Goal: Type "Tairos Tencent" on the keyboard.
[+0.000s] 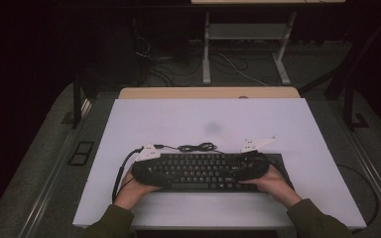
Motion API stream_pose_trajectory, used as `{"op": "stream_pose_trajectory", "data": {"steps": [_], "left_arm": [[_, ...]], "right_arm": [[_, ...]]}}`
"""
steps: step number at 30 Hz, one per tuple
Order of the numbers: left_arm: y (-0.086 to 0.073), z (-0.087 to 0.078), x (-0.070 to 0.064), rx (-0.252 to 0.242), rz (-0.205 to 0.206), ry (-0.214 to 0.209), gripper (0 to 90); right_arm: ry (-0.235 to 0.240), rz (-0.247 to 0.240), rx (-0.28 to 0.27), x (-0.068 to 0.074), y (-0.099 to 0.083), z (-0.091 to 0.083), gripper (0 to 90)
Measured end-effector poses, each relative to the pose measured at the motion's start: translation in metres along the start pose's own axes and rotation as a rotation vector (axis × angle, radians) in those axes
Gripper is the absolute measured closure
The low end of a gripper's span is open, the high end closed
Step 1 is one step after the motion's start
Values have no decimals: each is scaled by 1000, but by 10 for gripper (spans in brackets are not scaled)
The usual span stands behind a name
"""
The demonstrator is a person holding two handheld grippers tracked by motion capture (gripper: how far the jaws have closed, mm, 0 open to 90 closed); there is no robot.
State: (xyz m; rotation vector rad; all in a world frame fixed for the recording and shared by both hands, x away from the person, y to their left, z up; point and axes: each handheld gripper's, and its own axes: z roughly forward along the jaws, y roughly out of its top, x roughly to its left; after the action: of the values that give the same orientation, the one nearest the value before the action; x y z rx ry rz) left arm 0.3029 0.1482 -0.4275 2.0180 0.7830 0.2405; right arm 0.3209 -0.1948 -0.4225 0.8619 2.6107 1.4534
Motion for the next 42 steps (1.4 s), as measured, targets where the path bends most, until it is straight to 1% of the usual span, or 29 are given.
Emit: {"op": "stream_pose_trajectory", "data": {"steps": [4,8,15,19,22,30,33,36,38,40,42], "left_arm": [[0,0,-1,-3,-2,3,148],[-1,-1,-1,-13,4,5,148],[-2,-1,-1,-13,6,3,150],[-2,0,-1,-11,13,1,154],[-2,0,-1,-9,12,1,155],[-5,-1,-2,0,16,11,172],[-6,-2,-1,-2,18,16,216],[-6,-4,-1,-15,20,22,323],[-5,-5,0,-26,15,14,392],[-5,-5,0,-30,6,6,455],[-5,-5,1,-26,6,-3,528]], "right_arm": [[-10,9,-19,-2,4,0,341],[-22,3,-36,-3,10,6,291],[-29,2,-45,-7,18,13,290],[-26,-7,-52,-8,21,17,286],[-29,-9,-46,-7,22,21,284],[-16,-14,-31,-6,22,30,283],[-12,-20,-28,-6,22,31,283],[-8,-18,-27,-6,22,33,283],[-6,-23,-26,-6,23,33,283],[-5,-23,-27,-6,23,34,282],[-2,-24,-24,-5,24,35,282]]}}
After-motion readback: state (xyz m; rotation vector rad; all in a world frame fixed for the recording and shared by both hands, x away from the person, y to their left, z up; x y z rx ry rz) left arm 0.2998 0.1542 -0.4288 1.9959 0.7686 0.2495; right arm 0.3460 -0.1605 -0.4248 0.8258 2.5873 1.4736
